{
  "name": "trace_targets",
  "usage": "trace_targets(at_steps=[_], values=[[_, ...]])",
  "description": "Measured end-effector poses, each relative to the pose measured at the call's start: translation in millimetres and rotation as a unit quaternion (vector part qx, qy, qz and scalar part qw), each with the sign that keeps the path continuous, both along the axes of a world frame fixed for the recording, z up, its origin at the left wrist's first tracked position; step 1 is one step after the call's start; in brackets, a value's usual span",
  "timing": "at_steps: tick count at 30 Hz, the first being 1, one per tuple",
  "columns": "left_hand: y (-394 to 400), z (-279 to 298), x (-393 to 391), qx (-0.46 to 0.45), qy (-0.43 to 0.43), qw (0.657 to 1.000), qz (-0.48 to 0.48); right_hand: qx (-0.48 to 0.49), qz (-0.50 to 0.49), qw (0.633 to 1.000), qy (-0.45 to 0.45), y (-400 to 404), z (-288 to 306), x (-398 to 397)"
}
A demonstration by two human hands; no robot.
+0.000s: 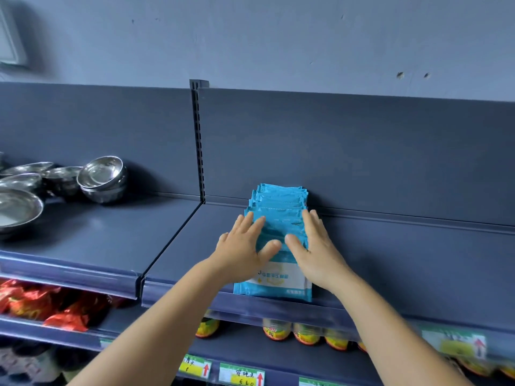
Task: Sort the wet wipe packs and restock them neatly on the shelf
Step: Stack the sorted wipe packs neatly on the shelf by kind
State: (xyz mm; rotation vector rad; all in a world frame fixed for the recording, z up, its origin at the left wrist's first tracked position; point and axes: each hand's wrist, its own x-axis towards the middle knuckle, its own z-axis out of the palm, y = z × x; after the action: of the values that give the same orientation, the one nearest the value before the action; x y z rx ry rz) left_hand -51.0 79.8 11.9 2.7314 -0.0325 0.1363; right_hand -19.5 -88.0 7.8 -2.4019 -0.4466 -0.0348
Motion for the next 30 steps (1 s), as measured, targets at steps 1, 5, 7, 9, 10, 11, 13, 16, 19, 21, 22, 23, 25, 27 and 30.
trace_targets(at_steps=[1, 5, 7, 9, 10, 11, 13, 16, 19, 21, 22, 23, 25, 27, 30], values=[[-1, -3, -1, 0.077, -0.005, 0.997, -0.02, -0.072, 0.019, 0.996, -0.04, 1, 0, -4], [-4, -3, -5, 0.183, 0.006, 0.983, -0.025, -0.21, 0.055, 0.974, -0.059, 7, 0, -9], [-5, 3, -8, 0.214, 0.002, 0.977, -0.021, -0.2, 0.046, 0.977, -0.063, 4, 5, -14], [-10, 9, -18, 0.238, -0.02, 0.971, -0.022, -0.174, 0.026, 0.981, -0.083, -5, 9, -24], [-15, 12, -25, 0.239, -0.04, 0.97, -0.026, -0.163, 0.012, 0.982, -0.094, -12, 11, -33], [-21, 13, -33, 0.236, -0.058, 0.969, -0.034, -0.154, -0.002, 0.982, -0.104, -20, 12, -43], [-35, 13, -55, 0.216, -0.09, 0.97, -0.063, -0.148, -0.032, 0.982, -0.11, -37, 11, -71], [-59, 5, -93, 0.16, -0.107, 0.973, -0.131, -0.146, -0.084, 0.982, -0.085, -64, 2, -122], [-84, -16, -131, 0.126, -0.103, 0.969, -0.187, -0.166, -0.128, 0.976, -0.066, -88, -15, -182], [-100, -32, -158, 0.117, -0.09, 0.963, -0.226, -0.178, -0.157, 0.971, -0.04, -101, -28, -223], [-108, -39, -171, 0.115, -0.083, 0.959, -0.247, -0.183, -0.173, 0.967, -0.028, -108, -35, -243], [-116, -45, -184, 0.113, -0.077, 0.953, -0.269, -0.186, -0.19, 0.964, -0.016, -115, -42, -263], [-134, -56, -210, 0.103, -0.068, 0.942, -0.312, -0.187, -0.229, 0.955, 0.005, -131, -57, -300], [-153, -65, -236, 0.095, -0.062, 0.929, -0.352, -0.19, -0.271, 0.944, 0.02, -146, -71, -339], [-182, -78, -275, 0.091, -0.044, 0.904, -0.415, -0.184, -0.332, 0.924, 0.052, -164, -86, -397]])
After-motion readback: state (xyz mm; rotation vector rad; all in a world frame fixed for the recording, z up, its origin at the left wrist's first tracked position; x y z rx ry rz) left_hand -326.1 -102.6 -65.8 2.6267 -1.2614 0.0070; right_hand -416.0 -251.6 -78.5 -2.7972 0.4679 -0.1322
